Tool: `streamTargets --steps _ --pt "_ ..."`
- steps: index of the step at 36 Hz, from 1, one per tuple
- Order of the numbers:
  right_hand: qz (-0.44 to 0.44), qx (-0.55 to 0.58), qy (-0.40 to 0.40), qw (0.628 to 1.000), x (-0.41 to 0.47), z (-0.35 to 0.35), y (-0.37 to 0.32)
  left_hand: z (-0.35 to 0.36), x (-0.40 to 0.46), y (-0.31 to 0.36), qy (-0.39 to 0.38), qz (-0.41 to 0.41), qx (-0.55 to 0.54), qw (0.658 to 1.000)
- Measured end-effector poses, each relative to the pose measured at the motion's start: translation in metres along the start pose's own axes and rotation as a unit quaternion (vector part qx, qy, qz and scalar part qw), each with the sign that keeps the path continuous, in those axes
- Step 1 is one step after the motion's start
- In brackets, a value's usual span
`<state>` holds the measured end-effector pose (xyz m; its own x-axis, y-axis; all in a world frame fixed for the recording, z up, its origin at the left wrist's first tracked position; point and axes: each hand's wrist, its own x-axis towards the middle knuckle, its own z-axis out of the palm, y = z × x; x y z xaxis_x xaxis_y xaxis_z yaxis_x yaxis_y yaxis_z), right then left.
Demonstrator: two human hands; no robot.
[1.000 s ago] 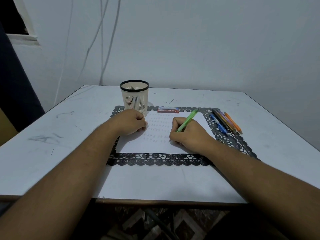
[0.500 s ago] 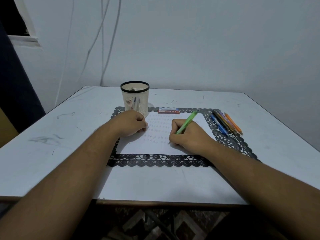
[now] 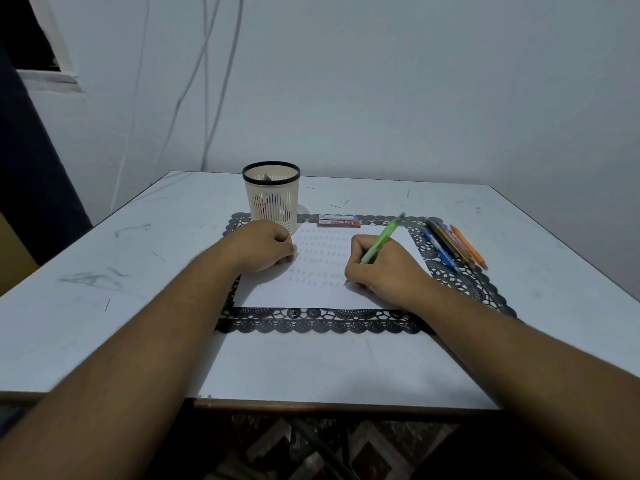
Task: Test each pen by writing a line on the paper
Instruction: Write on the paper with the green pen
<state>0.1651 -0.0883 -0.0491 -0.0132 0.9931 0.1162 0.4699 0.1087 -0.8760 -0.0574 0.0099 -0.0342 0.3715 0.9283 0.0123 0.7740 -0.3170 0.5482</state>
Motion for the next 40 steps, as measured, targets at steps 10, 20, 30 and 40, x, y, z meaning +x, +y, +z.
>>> streamTargets --steps 10,20,30,40 --pt "0.001 -0.008 -0.006 1.000 -0.004 0.000 -0.003 0.000 -0.002 0.003 0.000 0.003 0.008 1.000" --pt "-0.009 -0.020 0.014 1.000 -0.002 0.001 -0.002 0.000 -0.004 0.004 0.002 0.006 0.014 1.000" --pt "-0.006 0.016 -0.020 1.000 -0.002 0.000 0.000 -0.001 -0.005 0.003 0.001 0.006 0.010 1.000" --pt "0.019 0.092 -0.011 0.996 0.004 -0.004 0.008 0.000 -0.003 0.002 0.002 0.003 0.012 1.000"
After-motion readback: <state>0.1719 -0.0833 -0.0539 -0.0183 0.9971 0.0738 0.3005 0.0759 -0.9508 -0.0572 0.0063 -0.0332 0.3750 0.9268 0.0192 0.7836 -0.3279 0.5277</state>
